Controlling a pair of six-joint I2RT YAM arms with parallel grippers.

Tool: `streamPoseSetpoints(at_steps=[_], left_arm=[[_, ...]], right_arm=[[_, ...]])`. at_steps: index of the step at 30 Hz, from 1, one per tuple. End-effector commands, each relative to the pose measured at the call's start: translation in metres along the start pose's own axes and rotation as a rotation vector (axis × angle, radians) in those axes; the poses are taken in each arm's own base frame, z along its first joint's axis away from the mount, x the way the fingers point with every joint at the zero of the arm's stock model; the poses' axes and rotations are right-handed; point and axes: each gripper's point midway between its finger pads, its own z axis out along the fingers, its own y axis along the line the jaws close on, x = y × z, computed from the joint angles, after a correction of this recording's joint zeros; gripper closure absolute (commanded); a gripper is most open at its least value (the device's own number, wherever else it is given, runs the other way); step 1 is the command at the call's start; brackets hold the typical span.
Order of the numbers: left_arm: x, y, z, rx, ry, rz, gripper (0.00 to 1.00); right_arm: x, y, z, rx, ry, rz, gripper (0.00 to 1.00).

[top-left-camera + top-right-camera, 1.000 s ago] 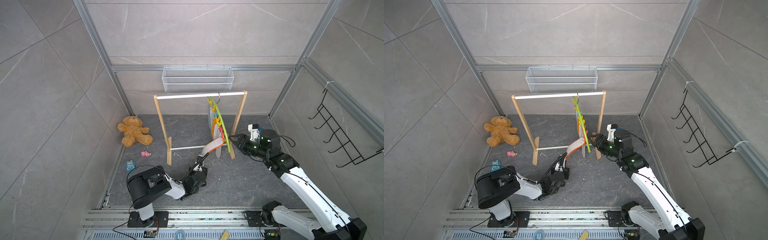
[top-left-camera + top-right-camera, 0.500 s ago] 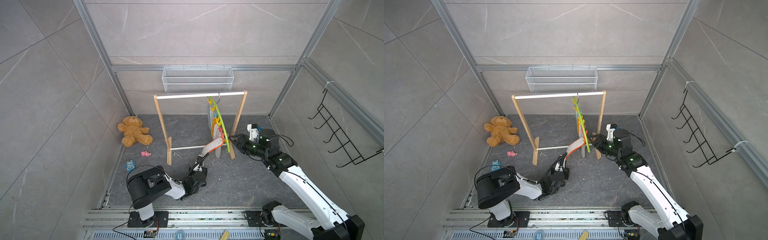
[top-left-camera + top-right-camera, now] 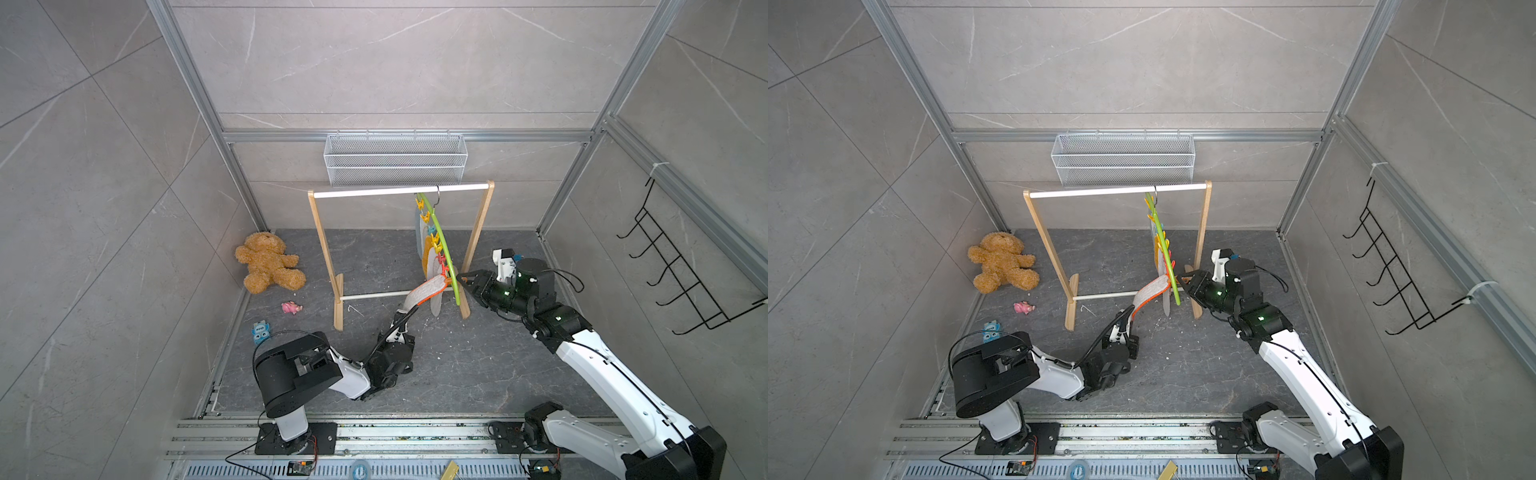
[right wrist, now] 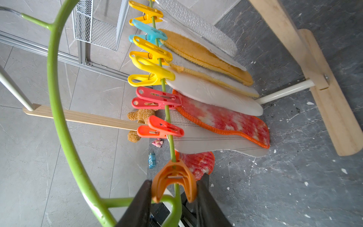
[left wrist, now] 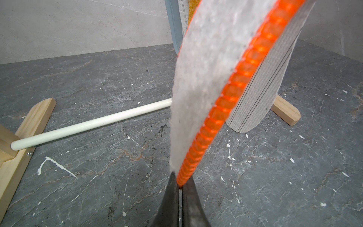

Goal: Take the shoe insoles off the hanger
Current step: Open the clamp at the hanger.

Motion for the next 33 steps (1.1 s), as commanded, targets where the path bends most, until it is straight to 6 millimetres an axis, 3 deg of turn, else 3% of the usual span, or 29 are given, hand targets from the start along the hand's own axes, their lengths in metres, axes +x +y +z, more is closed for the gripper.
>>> streamPoseSetpoints(at_steps=[1, 17, 33], left_arm=[[-0.026, -0.004, -0.001, 0.01, -0.06, -0.055, 1.0], [-0.028, -0.002, -0.003, 0.008, -0.064, -0.055, 1.0], [-0.02, 0.016, -0.012, -0.032, -0.057, -0.067, 1.0]], right_arm=[[0.0, 0.0, 0.002, -0.011, 0.002, -0.003, 0.61], [0.0, 0.003, 0.003, -0.022, 0.01, -0.007, 0.68], [0.002, 0.005, 0.005, -0.034, 0.03, -0.008, 0.73]])
